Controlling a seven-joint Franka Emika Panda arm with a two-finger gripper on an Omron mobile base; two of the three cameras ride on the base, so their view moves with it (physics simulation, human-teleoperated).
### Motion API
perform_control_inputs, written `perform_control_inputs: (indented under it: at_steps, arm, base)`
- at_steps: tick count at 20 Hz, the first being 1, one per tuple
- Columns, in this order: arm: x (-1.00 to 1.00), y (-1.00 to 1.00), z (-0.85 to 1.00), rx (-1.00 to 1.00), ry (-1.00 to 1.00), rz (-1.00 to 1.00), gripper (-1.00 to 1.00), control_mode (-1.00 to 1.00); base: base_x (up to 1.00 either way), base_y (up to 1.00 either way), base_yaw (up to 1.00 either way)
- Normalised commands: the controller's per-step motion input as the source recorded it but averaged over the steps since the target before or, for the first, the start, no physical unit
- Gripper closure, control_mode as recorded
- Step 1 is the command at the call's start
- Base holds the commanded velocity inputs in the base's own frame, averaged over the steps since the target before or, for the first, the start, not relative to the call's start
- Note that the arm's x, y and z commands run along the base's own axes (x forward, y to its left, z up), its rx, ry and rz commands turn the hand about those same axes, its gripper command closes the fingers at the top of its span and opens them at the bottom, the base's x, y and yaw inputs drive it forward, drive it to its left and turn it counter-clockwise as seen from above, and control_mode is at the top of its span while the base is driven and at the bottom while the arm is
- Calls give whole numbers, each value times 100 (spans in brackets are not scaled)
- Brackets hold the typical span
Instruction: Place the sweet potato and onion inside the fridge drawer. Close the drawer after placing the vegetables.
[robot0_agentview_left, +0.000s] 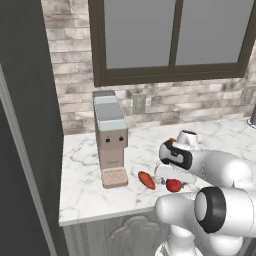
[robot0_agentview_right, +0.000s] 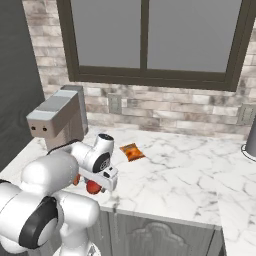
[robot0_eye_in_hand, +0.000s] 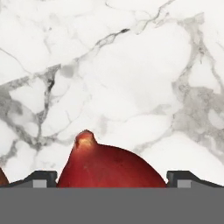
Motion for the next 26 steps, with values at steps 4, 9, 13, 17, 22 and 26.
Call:
perform_control_inputs:
  at_steps: [4, 9, 13, 17, 22, 26]
  arm:
    - [-8, 11, -41, 0, 0, 0, 100, -100]
    - [-3, 3, -2, 0, -3, 0, 100, -100]
    - [-37, 0, 61, -9, -41, 0, 100, -100]
    - [-49, 0, 100, -8, -44, 0, 100, -100]
    - [-62, 3, 94, -4, -37, -1, 100, -100]
    - [-61, 4, 91, -5, -32, -2, 100, -100]
  base:
    - [0, 0, 0]
    - [0, 0, 0]
    - [0, 0, 0]
    - [0, 0, 0]
    - [0, 0, 0]
    - [0, 0, 0]
